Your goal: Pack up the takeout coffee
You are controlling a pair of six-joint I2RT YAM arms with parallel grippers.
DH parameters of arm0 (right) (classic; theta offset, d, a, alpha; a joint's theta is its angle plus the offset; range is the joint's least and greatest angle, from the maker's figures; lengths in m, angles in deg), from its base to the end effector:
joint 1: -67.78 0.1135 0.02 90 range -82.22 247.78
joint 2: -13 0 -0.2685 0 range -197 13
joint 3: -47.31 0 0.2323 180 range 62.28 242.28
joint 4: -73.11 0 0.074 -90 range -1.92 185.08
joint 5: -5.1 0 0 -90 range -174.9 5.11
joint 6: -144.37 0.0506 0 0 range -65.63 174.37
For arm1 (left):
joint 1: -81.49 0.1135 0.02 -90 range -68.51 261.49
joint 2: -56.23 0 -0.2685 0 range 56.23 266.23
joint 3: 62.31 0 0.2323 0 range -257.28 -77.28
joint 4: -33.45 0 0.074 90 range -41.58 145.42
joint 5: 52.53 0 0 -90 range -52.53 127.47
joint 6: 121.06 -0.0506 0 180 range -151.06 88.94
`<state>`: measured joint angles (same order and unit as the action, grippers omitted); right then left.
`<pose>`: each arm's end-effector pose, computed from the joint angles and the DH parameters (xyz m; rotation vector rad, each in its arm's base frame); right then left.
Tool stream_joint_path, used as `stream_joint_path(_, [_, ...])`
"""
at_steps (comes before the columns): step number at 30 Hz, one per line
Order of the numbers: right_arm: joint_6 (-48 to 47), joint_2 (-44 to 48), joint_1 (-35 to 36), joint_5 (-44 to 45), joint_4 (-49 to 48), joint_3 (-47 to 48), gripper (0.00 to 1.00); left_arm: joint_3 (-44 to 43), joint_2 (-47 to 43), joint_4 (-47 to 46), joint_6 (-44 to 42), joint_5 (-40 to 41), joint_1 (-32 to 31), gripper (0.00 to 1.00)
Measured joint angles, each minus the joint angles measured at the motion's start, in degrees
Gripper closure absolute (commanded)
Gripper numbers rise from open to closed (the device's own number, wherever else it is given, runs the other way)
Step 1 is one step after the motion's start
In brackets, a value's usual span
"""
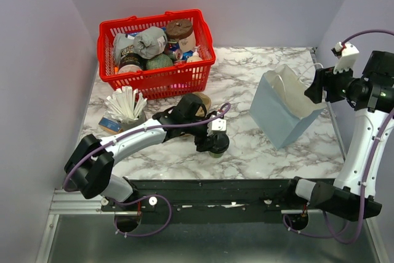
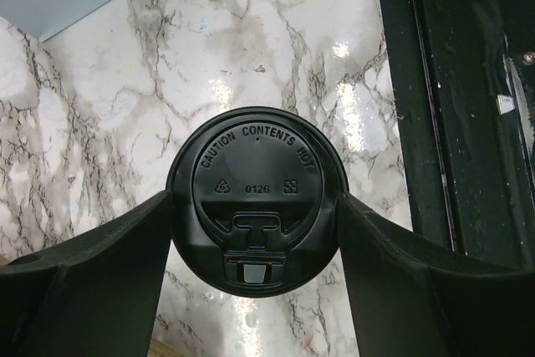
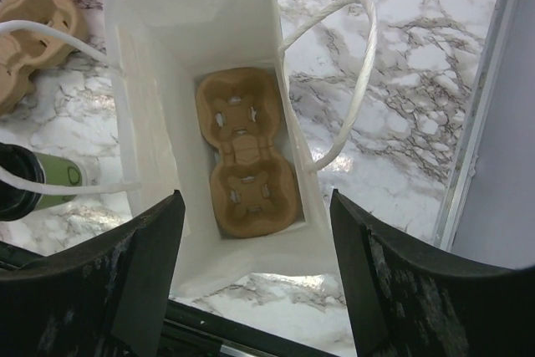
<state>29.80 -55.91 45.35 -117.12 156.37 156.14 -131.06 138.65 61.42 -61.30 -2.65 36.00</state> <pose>0.1827 -0.0462 0.4329 -0.3123 2.1753 0.2026 0.1832 -0.2329 0.2499 1.6579 1.5365 -0.9402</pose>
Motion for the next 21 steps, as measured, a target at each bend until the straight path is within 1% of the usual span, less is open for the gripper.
stream_joint_path(2, [-0.74,-0.70,0.00,-0.04,-0.55,-0.39,0.23,0.00,0.09,-0.11,0.00,-0.13,0.00,0.40])
stream_joint_path(4, [-1.25,-1.62,0.00,-0.07,-1.46,-0.85,0.26,0.00,0.11,-0.15,0.02,-0.22,0.00,0.42])
stream_joint_path(9, [-2.03,-4.42,0.00,-0.37,-3.41,-0.94,0.28,0.00,0.11,-0.13,0.07,-0.26,0.00,0.42])
stream_joint_path(12, [-2.54,-6.12,0.00,-0.50,-4.15,-0.94,0.32,0.00,0.11,-0.13,0.09,-0.26,0.00,0.42])
stream_joint_path(17, [-4.79,-9.53,0.00,-0.83,-3.15,-0.87,0.41,-0.09,0.11,-0.04,0.09,-0.26,0.00,0.42])
stream_joint_path(21, [-6.80,-10.43,0.07,-0.15,-1.40,-0.87,0.47,-0.15,0.11,0.13,0.09,-0.26,0.00,0.43])
